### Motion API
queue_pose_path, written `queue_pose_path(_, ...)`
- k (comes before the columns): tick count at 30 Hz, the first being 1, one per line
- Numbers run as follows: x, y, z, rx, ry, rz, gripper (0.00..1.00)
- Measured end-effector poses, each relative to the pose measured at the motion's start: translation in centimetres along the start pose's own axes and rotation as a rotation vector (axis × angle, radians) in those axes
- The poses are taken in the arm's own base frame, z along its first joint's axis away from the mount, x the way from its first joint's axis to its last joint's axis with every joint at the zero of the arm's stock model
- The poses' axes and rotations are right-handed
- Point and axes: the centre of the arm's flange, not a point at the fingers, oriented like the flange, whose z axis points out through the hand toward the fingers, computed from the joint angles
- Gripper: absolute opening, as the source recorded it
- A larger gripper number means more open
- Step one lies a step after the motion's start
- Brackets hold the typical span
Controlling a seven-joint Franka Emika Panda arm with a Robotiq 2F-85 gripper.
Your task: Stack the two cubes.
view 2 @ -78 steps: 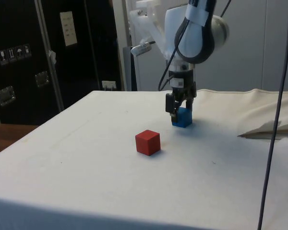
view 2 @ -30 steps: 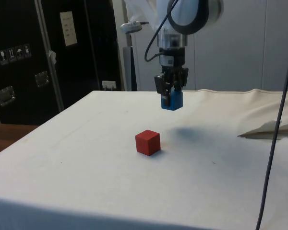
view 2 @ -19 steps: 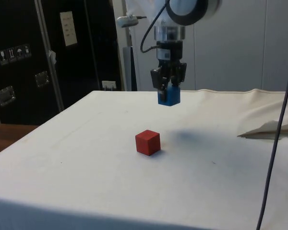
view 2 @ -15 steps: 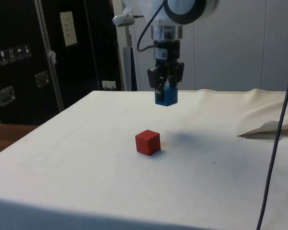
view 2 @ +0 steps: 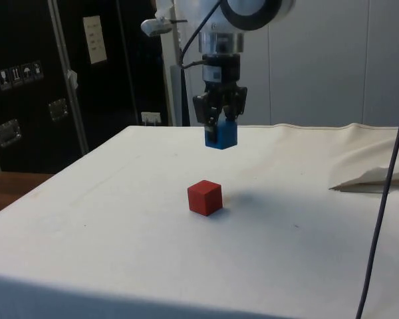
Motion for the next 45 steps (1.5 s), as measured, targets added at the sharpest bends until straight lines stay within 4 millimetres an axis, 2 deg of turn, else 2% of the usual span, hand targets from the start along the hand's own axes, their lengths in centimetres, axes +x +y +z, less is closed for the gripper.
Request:
queue_pose_path(9,-0.9,-3.0,-0.5,-0.002,0.004,-0.014,0.02)
queue_pose_path(26,-2.4,-7.4,-0.9,-0.059,-0.012,-0.035,0.02)
queue_pose_path(32,-2.5,-8.6,-0.8,-0.061,-0.010,-0.038,0.02)
queue_pose_path(39,-2.7,-11.2,-0.5,-0.054,-0.008,-0.032,0.02)
queue_pose_path(45,-2.8,-12.2,0.0,-0.054,-0.012,-0.029,0.02)
